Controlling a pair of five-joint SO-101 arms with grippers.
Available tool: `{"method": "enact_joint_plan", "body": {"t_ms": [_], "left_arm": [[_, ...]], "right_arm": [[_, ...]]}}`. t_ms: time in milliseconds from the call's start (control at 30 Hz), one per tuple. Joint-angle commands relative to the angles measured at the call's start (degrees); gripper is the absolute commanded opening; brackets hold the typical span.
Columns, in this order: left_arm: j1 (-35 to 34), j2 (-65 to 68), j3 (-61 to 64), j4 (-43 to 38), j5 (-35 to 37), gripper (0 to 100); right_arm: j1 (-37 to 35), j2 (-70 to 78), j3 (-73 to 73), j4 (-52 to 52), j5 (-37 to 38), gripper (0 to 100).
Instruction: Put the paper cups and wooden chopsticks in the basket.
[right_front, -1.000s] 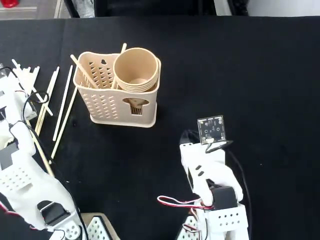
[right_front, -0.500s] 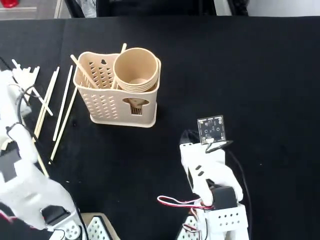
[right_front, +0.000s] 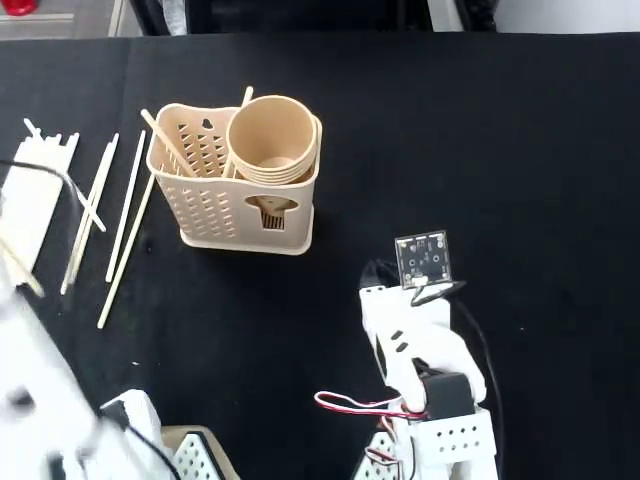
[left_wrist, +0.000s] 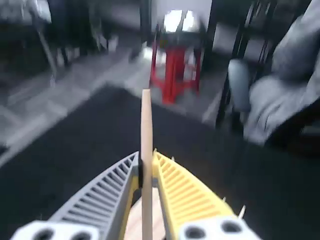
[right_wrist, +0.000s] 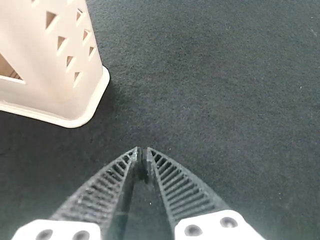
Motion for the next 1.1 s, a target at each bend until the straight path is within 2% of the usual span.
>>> {"method": "enact_joint_plan", "body": {"t_ms": [0, 100, 167, 267, 400, 567, 933, 1000, 1067], "left_arm": [[6.46, -15.91, 9.36, -19.43, 0.62, 3], [17.8, -22.59, 17.63, -34.11, 0.62, 3], [23.87, -23.21, 21.67, -40.79, 0.62, 3], [30.11, -21.19, 23.34, -40.09, 1.58, 3], [30.37, -13.8, 24.13, -41.49, 11.16, 3], [28.7, -1.32, 22.9, -48.53, 20.13, 3], [32.92, 11.96, 24.13, -48.44, 20.22, 3], [33.63, 11.6, 23.78, -43.78, 15.74, 7], [34.33, 11.78, 20.53, -34.46, 13.71, 13]], "right_arm": [[-0.26, -0.22, -0.04, 0.26, 0.62, 1.5], [-0.26, -0.22, -0.04, 0.26, 0.62, 1.5], [-0.26, -0.22, -0.04, 0.26, 0.62, 1.5], [-0.26, -0.22, -0.04, 0.26, 0.62, 1.5], [-0.26, -0.31, -0.04, 0.26, 0.62, 1.5], [-0.26, -0.48, -0.04, 0.26, 0.62, 1.5], [-0.26, -0.57, -0.04, 0.18, 0.62, 1.5], [-0.26, -0.57, -0.04, 0.18, 0.62, 1.5], [-0.26, -0.57, -0.04, 0.18, 0.62, 1.5]]}}
